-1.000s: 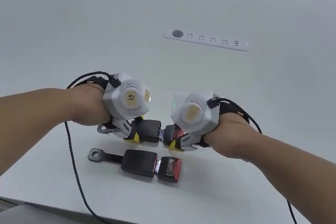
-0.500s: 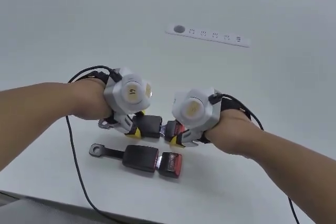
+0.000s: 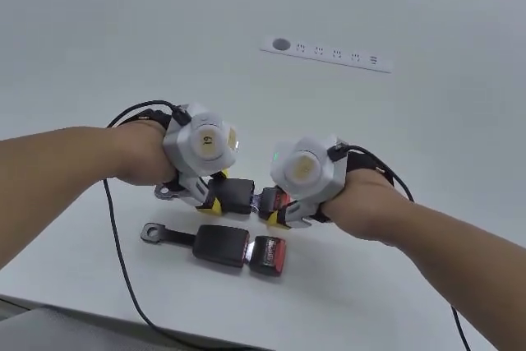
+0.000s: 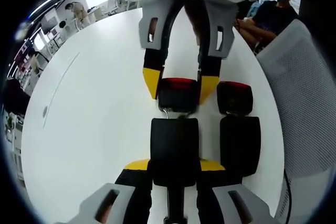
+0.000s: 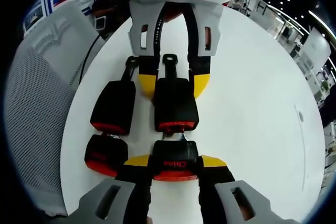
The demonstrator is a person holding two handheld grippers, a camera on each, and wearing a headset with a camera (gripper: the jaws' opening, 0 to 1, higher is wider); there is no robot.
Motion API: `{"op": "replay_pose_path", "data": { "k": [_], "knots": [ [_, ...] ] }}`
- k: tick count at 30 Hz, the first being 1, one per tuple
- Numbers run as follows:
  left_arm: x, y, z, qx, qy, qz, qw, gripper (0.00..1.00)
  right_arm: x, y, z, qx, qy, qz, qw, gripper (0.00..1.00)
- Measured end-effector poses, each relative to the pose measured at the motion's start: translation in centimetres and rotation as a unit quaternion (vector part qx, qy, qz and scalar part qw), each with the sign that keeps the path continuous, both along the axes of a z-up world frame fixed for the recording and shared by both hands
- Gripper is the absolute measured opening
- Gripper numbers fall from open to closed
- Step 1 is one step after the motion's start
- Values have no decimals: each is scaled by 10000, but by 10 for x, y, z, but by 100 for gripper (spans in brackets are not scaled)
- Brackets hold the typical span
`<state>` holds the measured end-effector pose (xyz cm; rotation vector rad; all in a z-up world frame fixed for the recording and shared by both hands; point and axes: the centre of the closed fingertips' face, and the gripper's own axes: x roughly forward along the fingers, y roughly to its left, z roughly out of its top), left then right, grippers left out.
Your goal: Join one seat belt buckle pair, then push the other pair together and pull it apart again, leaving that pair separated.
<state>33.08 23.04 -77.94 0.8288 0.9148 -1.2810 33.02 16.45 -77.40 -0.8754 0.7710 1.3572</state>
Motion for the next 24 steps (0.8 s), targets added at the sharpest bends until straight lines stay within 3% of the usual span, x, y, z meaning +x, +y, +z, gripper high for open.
{"op": "replay_pose_path", "data": {
  "k": [7, 15, 24],
  "knots": [
    [1, -1, 0, -45, 1, -13, 10000, 32, 2, -7, -5, -28, 15, -57, 10000, 30],
    [1, -1, 1, -59, 12, -24, 10000, 33, 2, -10, -3, 148, 66, -136, 9998, 31],
    [0, -2, 1, -35, 24, -29, 10000, 33, 0, -44, -5, -12, 45, -172, 9998, 31]
  ]
}}
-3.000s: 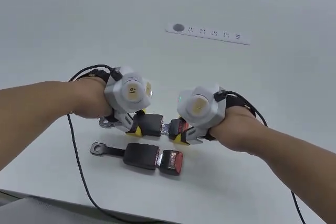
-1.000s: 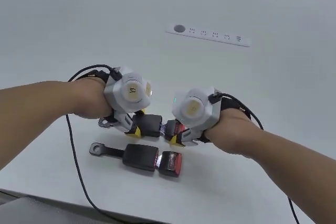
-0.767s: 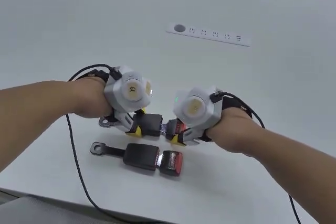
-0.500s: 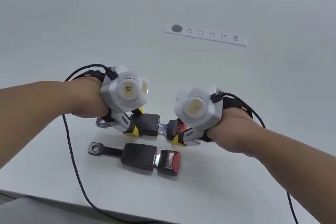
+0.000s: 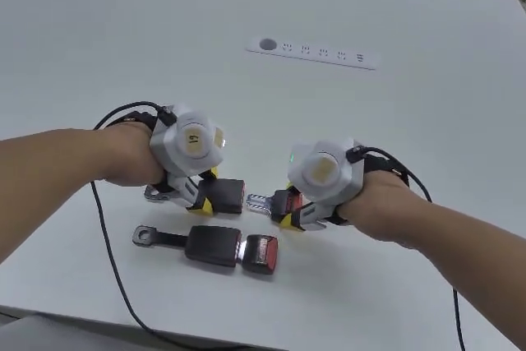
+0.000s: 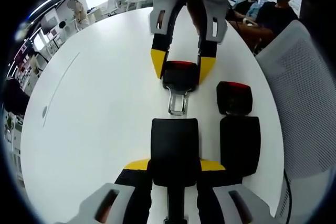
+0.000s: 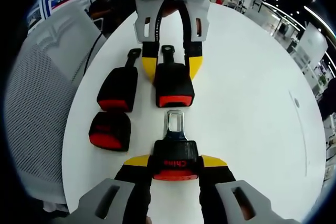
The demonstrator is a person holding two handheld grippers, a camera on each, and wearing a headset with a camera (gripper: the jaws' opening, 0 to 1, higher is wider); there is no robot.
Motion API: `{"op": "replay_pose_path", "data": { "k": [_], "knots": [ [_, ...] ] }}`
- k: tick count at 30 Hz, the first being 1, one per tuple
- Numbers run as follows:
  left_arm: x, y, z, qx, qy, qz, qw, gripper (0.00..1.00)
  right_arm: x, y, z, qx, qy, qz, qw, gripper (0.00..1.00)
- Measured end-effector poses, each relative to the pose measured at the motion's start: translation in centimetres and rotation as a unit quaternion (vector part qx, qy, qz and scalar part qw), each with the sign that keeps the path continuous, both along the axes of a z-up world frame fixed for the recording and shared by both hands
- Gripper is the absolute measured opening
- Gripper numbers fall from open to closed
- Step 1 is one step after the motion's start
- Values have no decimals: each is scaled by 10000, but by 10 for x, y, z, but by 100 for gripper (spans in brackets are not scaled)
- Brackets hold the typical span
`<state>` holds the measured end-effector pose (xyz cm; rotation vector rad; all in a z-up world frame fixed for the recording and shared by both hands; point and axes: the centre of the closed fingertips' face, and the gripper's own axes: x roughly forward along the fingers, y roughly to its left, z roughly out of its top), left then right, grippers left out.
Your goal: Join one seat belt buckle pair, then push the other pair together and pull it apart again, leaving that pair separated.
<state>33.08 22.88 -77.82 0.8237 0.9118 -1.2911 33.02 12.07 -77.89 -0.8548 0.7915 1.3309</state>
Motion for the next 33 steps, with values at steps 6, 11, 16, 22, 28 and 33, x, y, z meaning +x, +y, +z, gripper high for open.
{"op": "replay_pose_path", "data": {
  "k": [6, 11, 16, 22, 28, 33],
  "knots": [
    [-2, -1, 2, 28, 0, 1, 10000, 33, -2, -23, 0, -101, -20, -36, 9999, 31],
    [-1, 0, 1, 22, 2, 4, 10000, 33, -6, -44, 3, -121, -5, -180, 9998, 31],
    [1, 1, -2, 27, 3, 3, 10000, 33, -2, -61, -2, -175, 4, -306, 9994, 32],
    [-3, -2, 2, 30, 2, 23, 10000, 33, -3, -83, 1, -212, 49, -434, 9988, 32],
    [-2, -1, 1, 33, 0, 34, 10000, 33, 1, -92, -1, -115, 89, -486, 9987, 32],
    [-1, 0, 0, 27, -6, 46, 10000, 33, 0, -93, 1, -154, 57, -459, 9988, 32]
  ]
}}
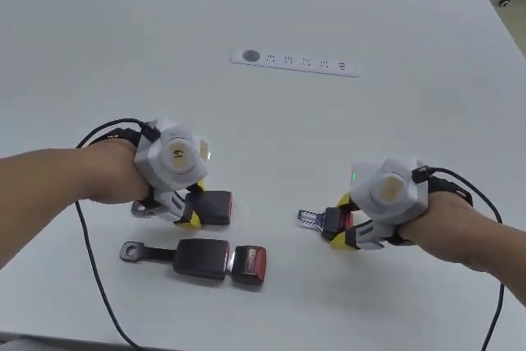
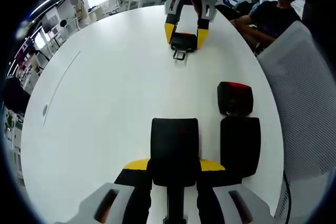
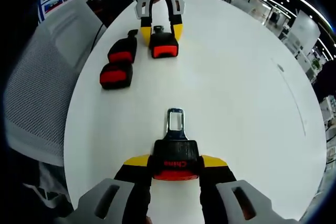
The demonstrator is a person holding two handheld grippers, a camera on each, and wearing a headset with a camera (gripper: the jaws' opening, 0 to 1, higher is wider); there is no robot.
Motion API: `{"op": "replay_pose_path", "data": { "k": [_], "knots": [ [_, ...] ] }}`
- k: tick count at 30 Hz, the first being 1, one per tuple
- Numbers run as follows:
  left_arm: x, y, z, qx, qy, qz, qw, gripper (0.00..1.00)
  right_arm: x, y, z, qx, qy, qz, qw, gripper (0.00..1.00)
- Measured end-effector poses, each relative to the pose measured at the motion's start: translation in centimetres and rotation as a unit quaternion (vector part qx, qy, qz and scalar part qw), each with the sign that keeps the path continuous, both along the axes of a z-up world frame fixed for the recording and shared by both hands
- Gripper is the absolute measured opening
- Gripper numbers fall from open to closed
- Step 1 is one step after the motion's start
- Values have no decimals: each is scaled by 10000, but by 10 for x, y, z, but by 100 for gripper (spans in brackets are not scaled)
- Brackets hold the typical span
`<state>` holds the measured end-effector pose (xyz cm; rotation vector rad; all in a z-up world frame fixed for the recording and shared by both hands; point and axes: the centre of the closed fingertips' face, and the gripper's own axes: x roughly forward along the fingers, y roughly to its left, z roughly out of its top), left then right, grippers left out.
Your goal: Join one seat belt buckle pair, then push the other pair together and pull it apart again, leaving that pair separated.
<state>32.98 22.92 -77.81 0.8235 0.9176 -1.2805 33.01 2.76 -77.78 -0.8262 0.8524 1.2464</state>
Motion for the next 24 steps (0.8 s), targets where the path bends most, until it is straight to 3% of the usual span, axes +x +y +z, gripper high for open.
{"op": "replay_pose_path", "data": {
  "k": [11, 12, 14, 20, 24],
  "knots": [
    [1, 1, 0, 9, -20, 38, 10000, 33, 1, 0, -1, -171, 61, 53, 9998, 33],
    [4, 4, -3, 4, 48, 220, 9997, 34, 0, 1, 1, -201, 53, 66, 9998, 33],
    [0, -2, 3, 13, 41, 174, 9998, 34, 0, 1, 2, -254, 0, 96, 9996, 34],
    [5, 3, -4, 36, 80, 247, 9997, 35, 1, 3, 2, -311, -104, 151, 9993, 35],
    [0, -2, 2, 96, 78, 235, 9996, 35, 1, 4, 0, -351, -147, 158, 9992, 36]
  ]
}}
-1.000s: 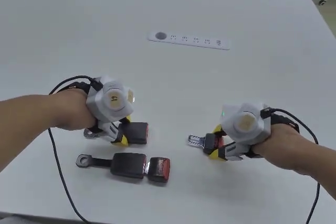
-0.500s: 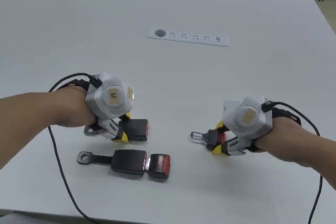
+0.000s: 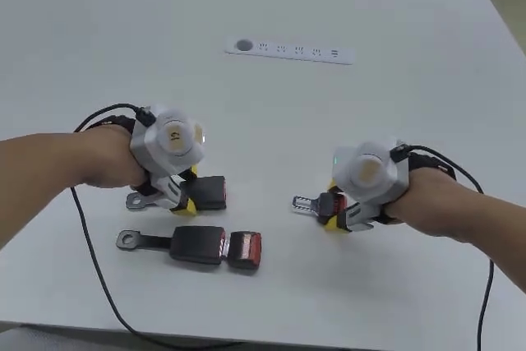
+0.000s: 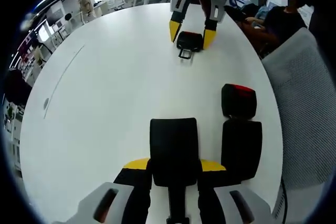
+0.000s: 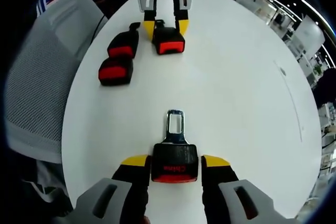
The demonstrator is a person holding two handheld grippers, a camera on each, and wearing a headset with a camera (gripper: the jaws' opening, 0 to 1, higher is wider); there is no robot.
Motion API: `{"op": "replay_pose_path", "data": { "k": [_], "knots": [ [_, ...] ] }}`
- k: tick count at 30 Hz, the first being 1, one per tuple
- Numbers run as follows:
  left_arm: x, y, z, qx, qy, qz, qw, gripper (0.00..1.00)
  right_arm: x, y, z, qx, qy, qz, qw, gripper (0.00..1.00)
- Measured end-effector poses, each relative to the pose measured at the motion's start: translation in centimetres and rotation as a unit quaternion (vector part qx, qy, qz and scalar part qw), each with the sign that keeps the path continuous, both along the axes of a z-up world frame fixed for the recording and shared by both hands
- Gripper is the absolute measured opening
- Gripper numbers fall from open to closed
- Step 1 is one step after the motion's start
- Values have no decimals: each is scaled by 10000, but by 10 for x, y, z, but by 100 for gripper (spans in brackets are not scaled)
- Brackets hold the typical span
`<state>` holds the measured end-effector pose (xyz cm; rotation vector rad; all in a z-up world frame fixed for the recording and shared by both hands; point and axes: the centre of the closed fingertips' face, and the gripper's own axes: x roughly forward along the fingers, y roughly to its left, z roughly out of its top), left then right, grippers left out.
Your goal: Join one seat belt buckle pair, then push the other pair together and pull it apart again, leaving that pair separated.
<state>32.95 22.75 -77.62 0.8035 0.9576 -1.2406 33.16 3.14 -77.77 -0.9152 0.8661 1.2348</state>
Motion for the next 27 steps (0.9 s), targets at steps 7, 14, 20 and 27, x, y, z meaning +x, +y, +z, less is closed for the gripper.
{"op": "replay_pose_path", "data": {
  "k": [7, 14, 20, 27],
  "knots": [
    [7, 12, 2, 137, -261, 177, 9994, 44, -1, -1, 14, 228, -193, -296, 9991, 40],
    [0, 26, 28, -192, -561, 668, 9960, 53, -13, 3, 39, 672, -151, -832, 9942, 43],
    [-12, 28, 57, -617, -765, 1272, 9870, 64, -26, 8, 63, 1236, -201, -1554, 9799, 47],
    [-25, 43, 73, -945, -877, 1683, 9773, 73, -48, 1, 68, 1495, -151, -1892, 9704, 52]
  ]
}}
